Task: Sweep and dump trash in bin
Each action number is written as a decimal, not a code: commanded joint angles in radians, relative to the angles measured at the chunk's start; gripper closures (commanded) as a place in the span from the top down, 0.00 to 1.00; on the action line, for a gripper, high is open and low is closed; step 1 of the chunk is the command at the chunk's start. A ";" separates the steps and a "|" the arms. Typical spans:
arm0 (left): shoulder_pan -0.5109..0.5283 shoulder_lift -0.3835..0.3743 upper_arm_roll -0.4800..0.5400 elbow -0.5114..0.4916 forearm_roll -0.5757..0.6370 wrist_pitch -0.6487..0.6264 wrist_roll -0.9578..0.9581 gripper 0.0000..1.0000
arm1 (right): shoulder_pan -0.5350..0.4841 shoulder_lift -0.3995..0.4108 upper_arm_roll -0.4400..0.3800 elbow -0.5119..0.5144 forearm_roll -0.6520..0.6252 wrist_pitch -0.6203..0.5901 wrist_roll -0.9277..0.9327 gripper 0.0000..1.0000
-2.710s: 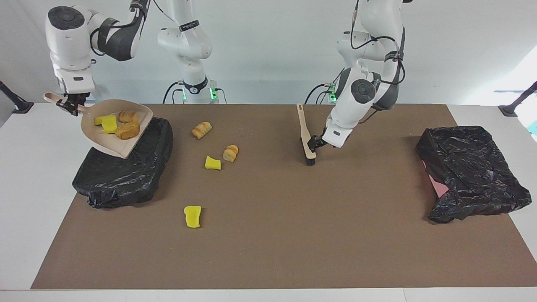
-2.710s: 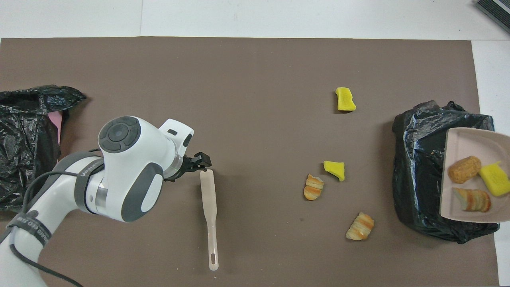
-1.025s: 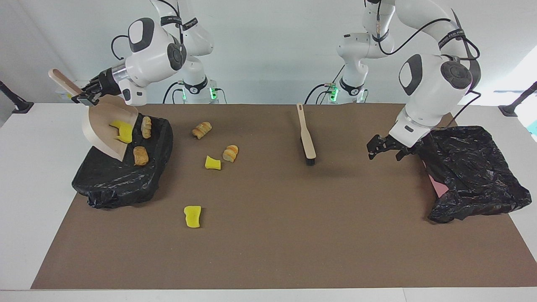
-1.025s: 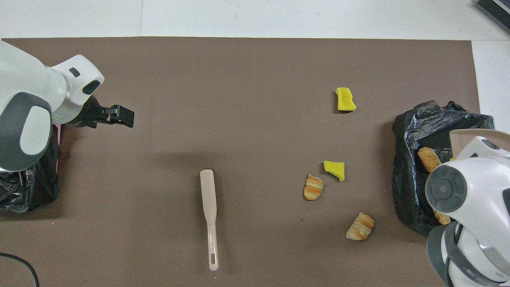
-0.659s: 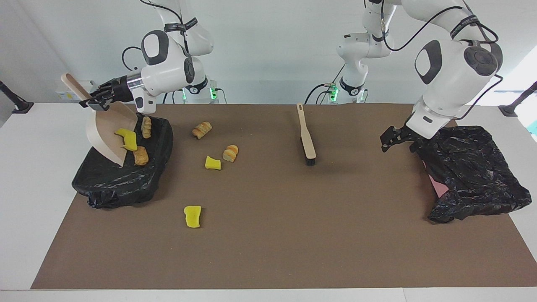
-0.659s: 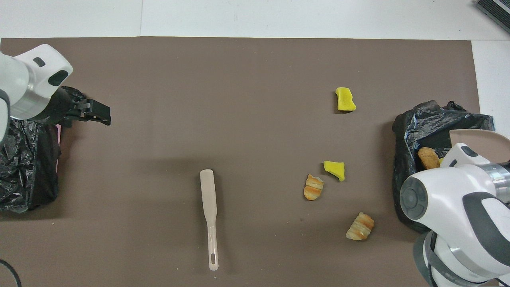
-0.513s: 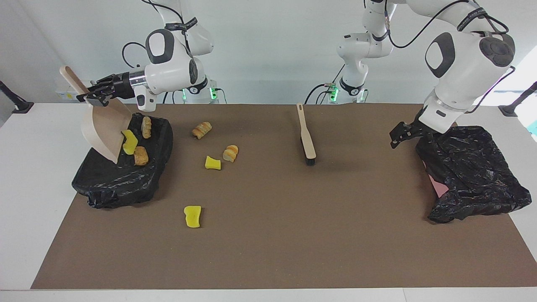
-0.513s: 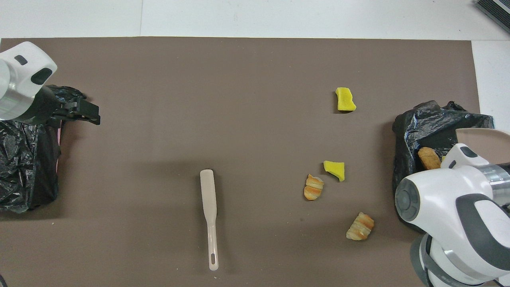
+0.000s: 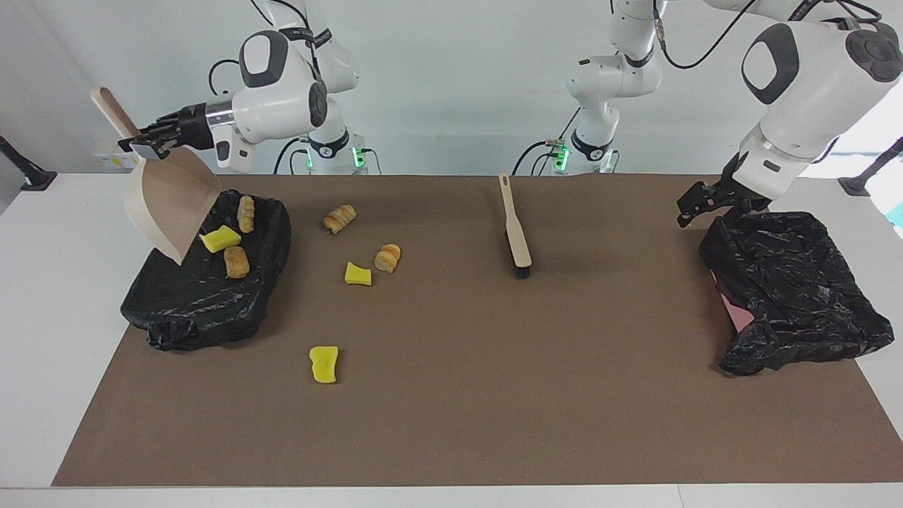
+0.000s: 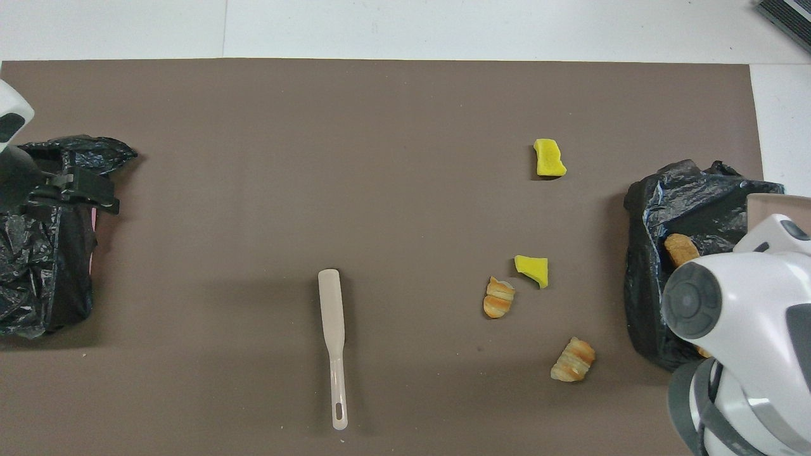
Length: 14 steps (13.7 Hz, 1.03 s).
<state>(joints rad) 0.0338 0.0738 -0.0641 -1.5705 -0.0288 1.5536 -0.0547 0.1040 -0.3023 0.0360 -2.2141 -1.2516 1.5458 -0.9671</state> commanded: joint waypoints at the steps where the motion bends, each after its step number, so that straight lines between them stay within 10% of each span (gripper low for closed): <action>1: -0.003 -0.005 -0.016 0.050 0.049 -0.069 0.028 1.00 | -0.026 0.008 -0.001 0.102 0.107 -0.010 -0.041 0.00; 14: 0.001 -0.035 -0.006 0.092 0.058 -0.142 0.097 1.00 | -0.052 0.300 0.015 0.421 0.872 0.053 0.462 0.00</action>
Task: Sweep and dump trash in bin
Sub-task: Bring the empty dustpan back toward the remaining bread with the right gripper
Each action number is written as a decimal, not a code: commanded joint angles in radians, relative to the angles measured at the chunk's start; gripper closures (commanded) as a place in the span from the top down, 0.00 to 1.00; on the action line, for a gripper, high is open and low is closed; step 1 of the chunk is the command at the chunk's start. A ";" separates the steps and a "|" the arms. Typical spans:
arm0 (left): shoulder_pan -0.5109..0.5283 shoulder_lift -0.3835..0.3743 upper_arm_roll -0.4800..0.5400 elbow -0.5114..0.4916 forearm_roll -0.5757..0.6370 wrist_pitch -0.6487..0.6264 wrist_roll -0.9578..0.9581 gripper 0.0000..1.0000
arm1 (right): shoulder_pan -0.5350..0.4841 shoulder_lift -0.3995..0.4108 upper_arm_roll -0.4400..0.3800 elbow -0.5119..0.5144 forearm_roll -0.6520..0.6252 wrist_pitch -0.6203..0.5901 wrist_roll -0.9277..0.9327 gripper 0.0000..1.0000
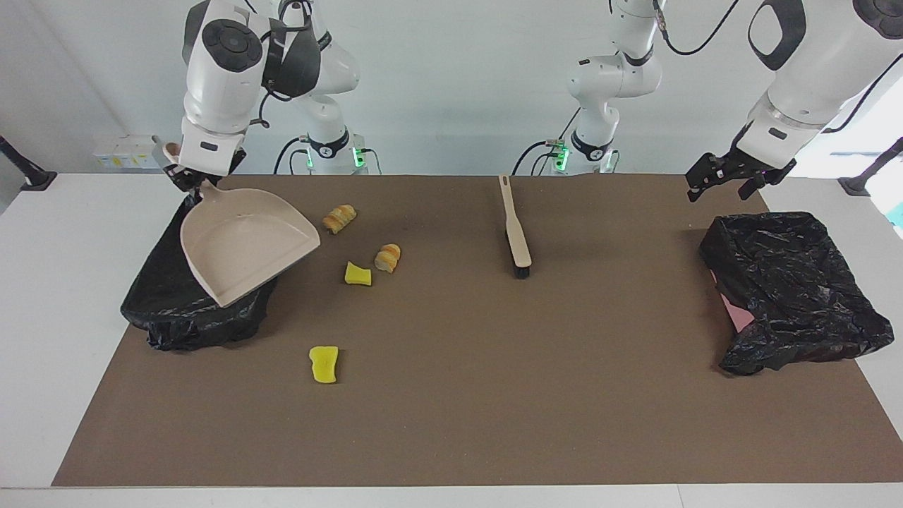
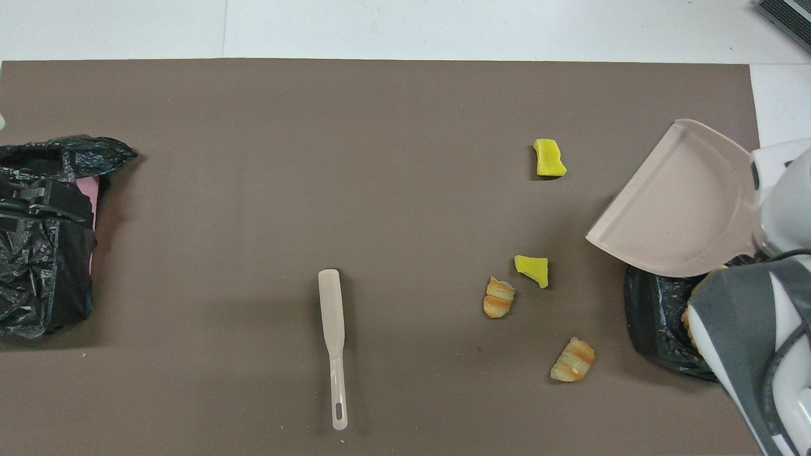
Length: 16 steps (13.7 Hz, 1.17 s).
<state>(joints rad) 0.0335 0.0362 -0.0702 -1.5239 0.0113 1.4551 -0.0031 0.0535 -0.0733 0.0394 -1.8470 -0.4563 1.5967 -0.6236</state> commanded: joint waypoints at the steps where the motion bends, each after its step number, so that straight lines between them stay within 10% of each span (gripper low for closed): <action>1: 0.002 -0.001 -0.003 0.045 0.018 -0.041 0.058 1.00 | 0.009 0.108 0.026 0.089 0.100 0.012 0.212 0.00; 10: 0.022 -0.013 0.003 0.034 0.013 -0.024 0.054 1.00 | 0.229 0.647 0.045 0.704 0.350 -0.032 0.875 0.00; 16: 0.020 -0.013 0.001 0.034 0.013 -0.025 0.054 1.00 | 0.393 0.856 0.047 0.871 0.475 0.081 1.151 0.00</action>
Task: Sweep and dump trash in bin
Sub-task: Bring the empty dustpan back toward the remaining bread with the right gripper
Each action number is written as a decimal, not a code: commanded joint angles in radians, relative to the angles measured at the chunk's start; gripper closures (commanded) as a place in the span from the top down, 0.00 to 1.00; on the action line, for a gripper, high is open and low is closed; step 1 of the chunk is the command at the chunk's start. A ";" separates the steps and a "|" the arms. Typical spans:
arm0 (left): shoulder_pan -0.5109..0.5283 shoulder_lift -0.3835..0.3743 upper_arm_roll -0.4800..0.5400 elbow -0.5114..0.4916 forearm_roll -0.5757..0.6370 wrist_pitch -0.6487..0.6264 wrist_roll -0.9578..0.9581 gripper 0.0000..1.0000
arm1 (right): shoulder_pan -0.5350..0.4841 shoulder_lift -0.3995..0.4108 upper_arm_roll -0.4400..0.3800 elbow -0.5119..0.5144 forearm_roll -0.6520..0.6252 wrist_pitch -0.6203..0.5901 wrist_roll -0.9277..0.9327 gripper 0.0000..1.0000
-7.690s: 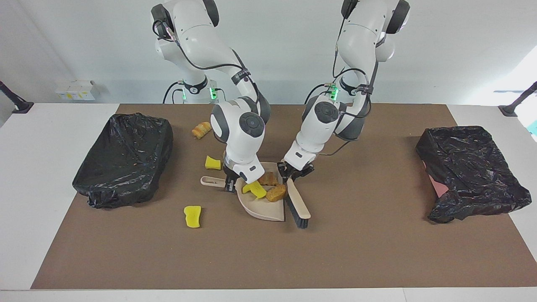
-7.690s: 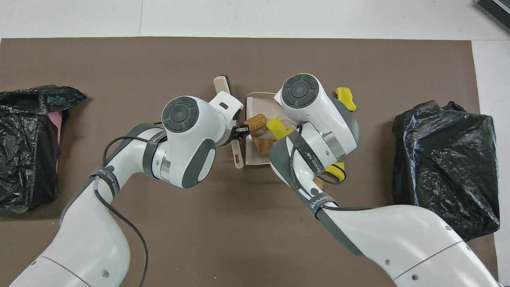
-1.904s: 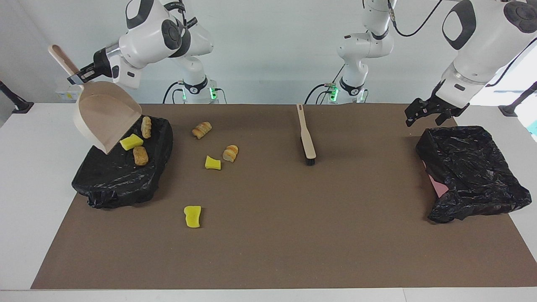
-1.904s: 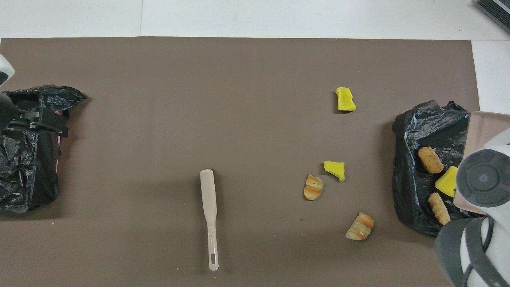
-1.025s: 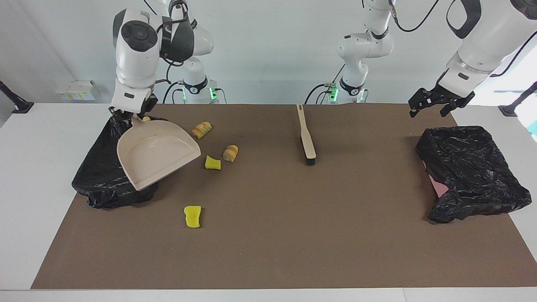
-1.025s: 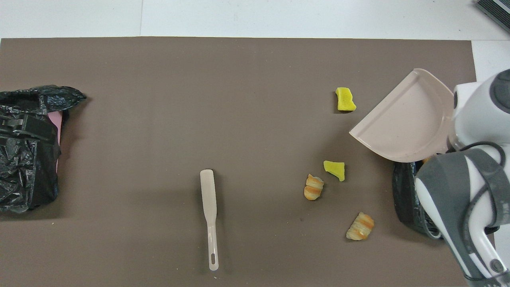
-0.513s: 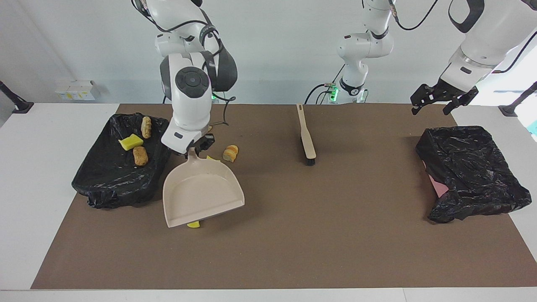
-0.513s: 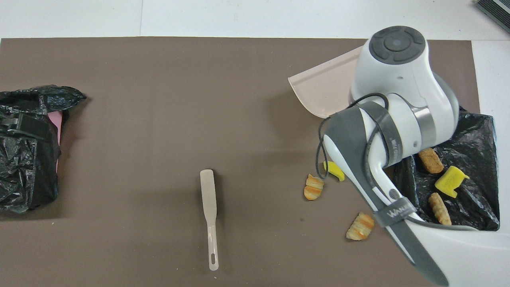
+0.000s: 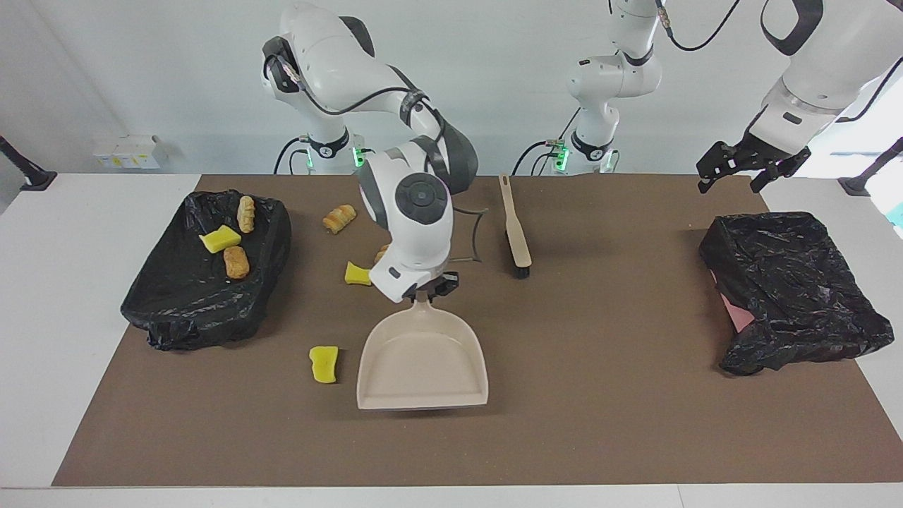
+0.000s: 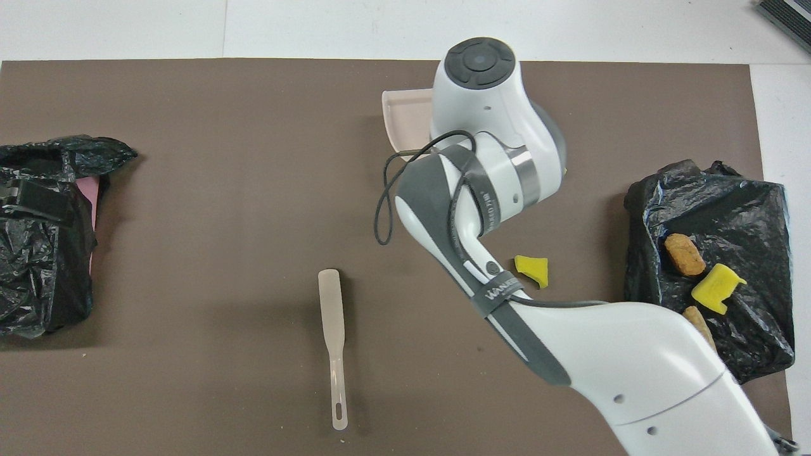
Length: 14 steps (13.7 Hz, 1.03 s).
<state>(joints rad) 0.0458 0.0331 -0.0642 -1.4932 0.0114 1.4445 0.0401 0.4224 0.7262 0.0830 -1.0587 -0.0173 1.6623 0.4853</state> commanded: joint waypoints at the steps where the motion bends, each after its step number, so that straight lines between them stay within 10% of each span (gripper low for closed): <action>1: 0.008 -0.010 -0.005 0.004 0.013 -0.015 0.011 1.00 | 0.035 0.070 0.007 0.083 0.039 0.039 0.067 0.00; 14: 0.008 -0.010 -0.005 0.004 0.013 -0.015 0.011 1.00 | 0.084 0.145 0.084 0.059 0.158 0.254 0.121 0.00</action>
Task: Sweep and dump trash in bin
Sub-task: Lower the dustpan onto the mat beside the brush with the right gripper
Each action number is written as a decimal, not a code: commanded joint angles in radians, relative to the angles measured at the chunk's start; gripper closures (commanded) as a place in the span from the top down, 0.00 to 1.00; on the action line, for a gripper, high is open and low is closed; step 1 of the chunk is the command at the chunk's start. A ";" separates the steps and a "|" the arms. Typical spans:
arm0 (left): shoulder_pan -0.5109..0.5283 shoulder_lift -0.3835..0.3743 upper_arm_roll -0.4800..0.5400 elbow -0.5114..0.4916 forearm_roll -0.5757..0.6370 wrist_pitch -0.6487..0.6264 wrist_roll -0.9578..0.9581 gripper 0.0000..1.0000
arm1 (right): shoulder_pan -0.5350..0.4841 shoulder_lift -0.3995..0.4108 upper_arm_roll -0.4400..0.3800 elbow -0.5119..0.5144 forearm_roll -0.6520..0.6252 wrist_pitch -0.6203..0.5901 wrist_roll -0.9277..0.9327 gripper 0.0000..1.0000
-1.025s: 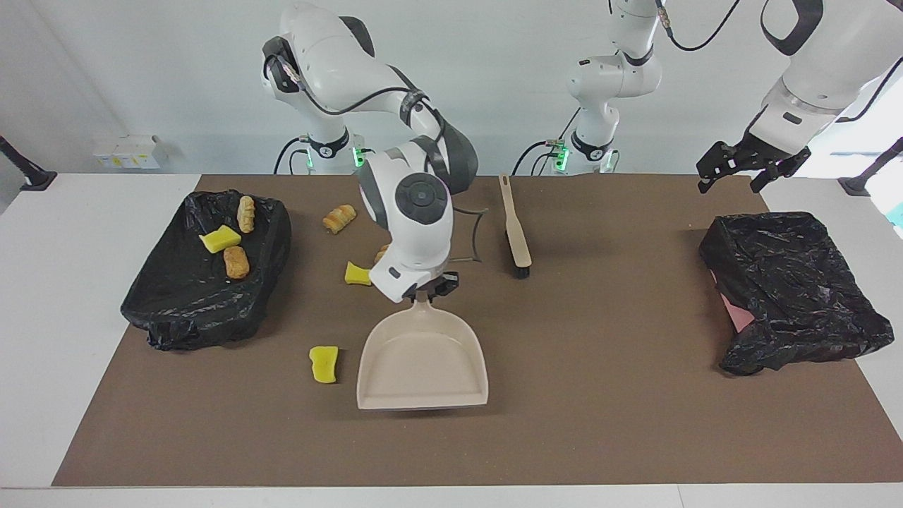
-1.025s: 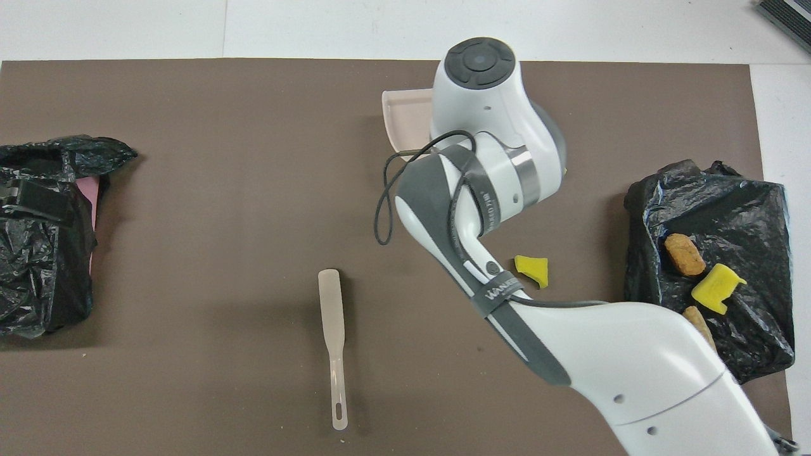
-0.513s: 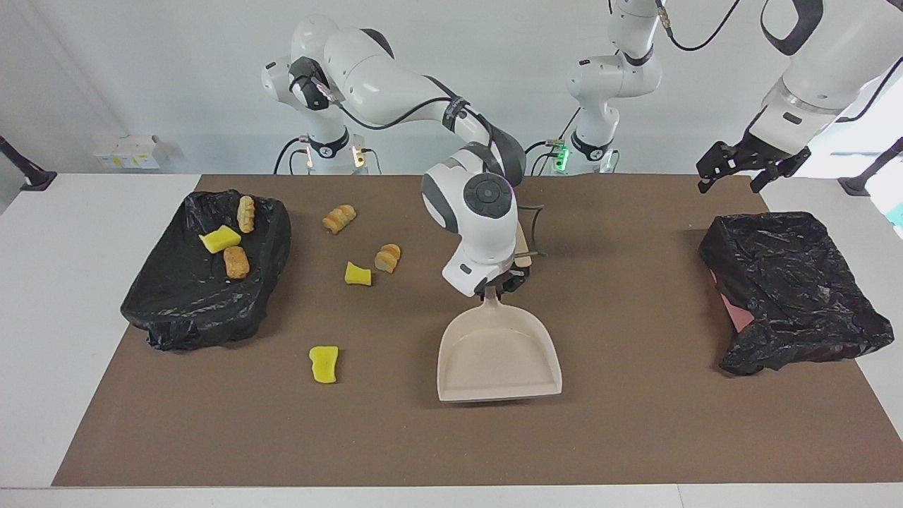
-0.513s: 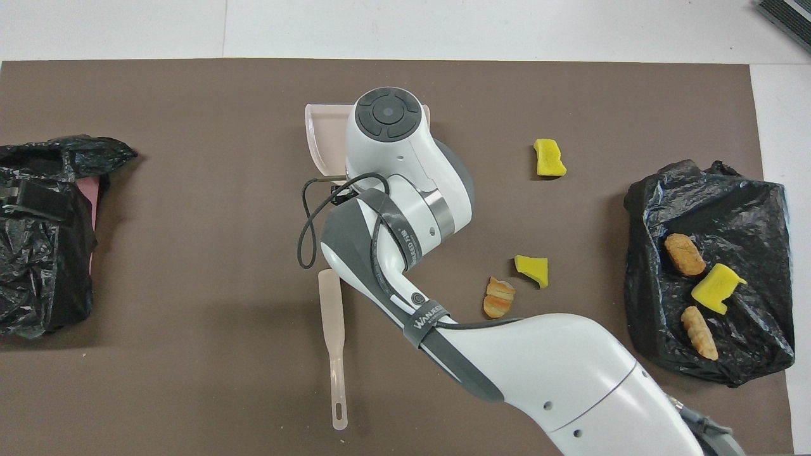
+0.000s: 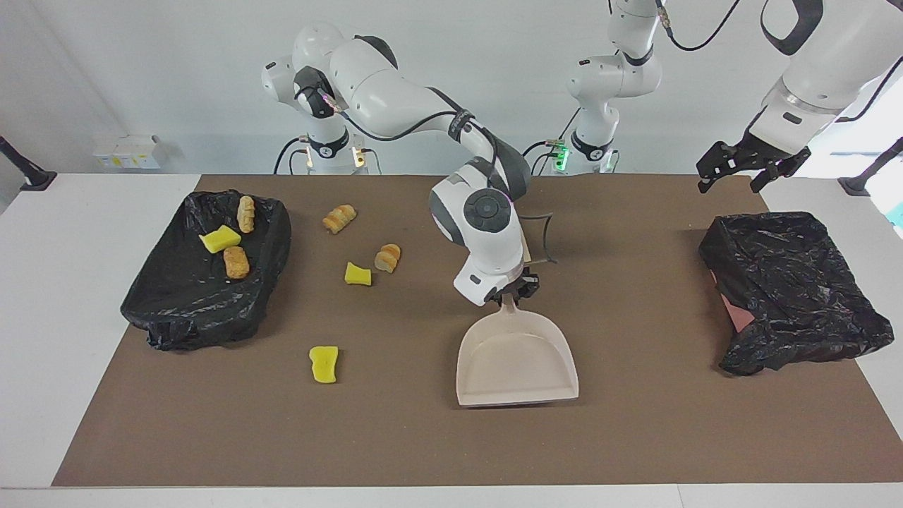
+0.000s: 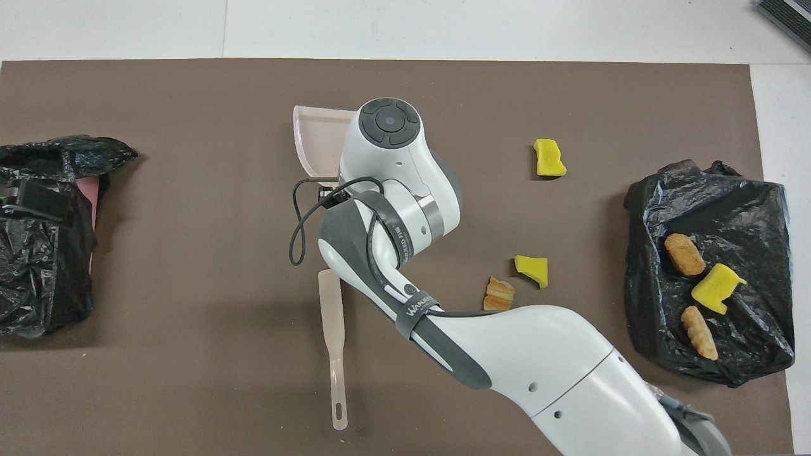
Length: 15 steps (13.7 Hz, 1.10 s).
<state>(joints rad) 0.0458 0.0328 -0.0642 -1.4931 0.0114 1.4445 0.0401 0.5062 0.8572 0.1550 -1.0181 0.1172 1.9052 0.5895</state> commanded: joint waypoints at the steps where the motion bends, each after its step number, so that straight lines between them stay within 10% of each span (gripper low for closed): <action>1: 0.008 -0.008 -0.005 0.004 0.013 -0.015 0.011 1.00 | 0.008 0.013 0.011 0.016 0.022 0.017 0.016 0.00; 11: 0.008 -0.010 -0.005 0.005 0.013 -0.015 0.011 1.00 | 0.009 -0.047 0.011 -0.097 0.035 0.129 0.018 0.32; 15: 0.008 -0.010 -0.005 0.004 0.013 -0.015 0.009 1.00 | 0.012 -0.086 0.011 -0.111 0.018 0.118 0.018 0.62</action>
<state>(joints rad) 0.0458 0.0317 -0.0642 -1.4931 0.0114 1.4445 0.0401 0.5264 0.8240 0.1591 -1.0620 0.1280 2.0094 0.5896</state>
